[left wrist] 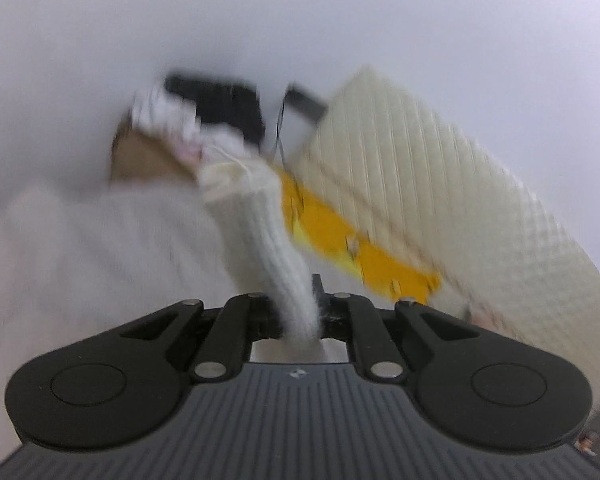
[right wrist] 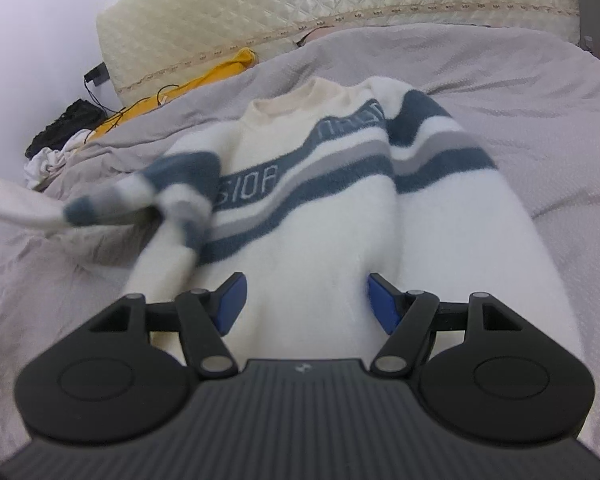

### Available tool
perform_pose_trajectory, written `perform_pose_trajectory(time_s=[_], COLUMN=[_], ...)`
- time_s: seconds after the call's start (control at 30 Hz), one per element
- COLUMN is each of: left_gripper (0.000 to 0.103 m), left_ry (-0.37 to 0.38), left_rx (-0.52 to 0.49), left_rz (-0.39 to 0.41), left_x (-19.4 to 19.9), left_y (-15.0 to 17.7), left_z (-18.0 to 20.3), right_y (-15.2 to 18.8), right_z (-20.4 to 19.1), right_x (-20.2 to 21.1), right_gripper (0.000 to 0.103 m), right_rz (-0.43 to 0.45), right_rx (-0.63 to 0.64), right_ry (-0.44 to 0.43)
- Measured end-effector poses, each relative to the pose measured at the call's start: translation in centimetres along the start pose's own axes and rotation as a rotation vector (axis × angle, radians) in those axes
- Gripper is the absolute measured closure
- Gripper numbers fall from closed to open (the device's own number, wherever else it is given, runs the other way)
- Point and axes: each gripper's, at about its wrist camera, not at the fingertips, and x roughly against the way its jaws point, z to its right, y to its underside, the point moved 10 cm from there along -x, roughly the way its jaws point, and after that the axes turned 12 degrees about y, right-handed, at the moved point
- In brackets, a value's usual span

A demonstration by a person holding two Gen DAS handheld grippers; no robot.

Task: Fold large clothes

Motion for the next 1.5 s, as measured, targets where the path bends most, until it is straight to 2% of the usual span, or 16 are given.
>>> perform_pose_trajectory(time_s=[0.07, 0.13, 0.27, 0.37, 0.57, 0.77, 0.8, 0.87, 0.93, 1.03, 1.2, 1.33, 1.43, 1.5], left_gripper=[0.093, 0.093, 0.093, 0.093, 0.093, 0.090, 0.085, 0.056, 0.048, 0.044, 0.044, 0.044, 0.044, 0.044], left_ry=[0.011, -0.027, -0.093, -0.170, -0.266, -0.284, -0.280, -0.284, -0.322, -0.293, -0.239, -0.141, -0.041, 0.012], left_rx=[-0.027, -0.048, -0.046, -0.064, -0.010, 0.062, 0.064, 0.089, 0.136, 0.182, 0.164, 0.203, 0.272, 0.274], left_rz=[0.066, 0.089, 0.066, 0.013, -0.073, -0.131, -0.149, -0.201, -0.200, -0.218, -0.307, -0.386, -0.454, -0.522], left_x=[-1.9, -4.5, -9.3, -12.9, -14.9, -14.6, -14.1, -13.2, -11.2, -7.9, -2.8, 1.4, 4.7, 6.7], left_y=[-3.5, -5.9, -6.8, -4.8, 2.1, 5.7, 6.1, 6.9, 7.2, 8.0, 11.3, 16.3, 21.4, 25.3], left_z=[-1.3, -3.5, -8.9, -13.1, -21.7, -24.9, -24.8, -24.9, -24.7, -22.6, -16.2, -10.5, -6.0, -2.6], right_y=[-0.4, -0.7, -1.1, -0.9, -0.4, -0.5, -0.4, -0.2, -0.2, -0.2, -0.3, -0.1, -0.1, -0.2], right_z=[-0.2, -0.2, -0.6, -0.9, -1.5, -1.2, -1.4, -1.4, -1.4, -1.4, -1.1, -1.0, -1.0, -0.9], right_x=[-0.5, -1.1, -2.3, -2.8, -3.7, -4.5, -4.8, -5.4, -5.4, -5.2, -4.3, -3.0, -1.7, -0.5], right_gripper=[0.034, 0.034, 0.034, 0.034, 0.034, 0.034, 0.034, 0.034, 0.034, 0.034, 0.035, 0.035, 0.035, 0.035], right_rz=[0.013, 0.014, 0.020, 0.019, 0.015, 0.023, 0.020, 0.010, 0.011, 0.013, 0.010, 0.009, 0.030, 0.048], right_rx=[-0.008, -0.036, -0.033, -0.007, 0.063, 0.094, 0.102, 0.093, 0.090, 0.084, 0.041, 0.036, 0.045, 0.041], right_ry=[-0.011, -0.036, -0.039, -0.024, 0.011, 0.023, 0.028, 0.030, 0.022, 0.012, -0.016, -0.031, -0.045, -0.053])
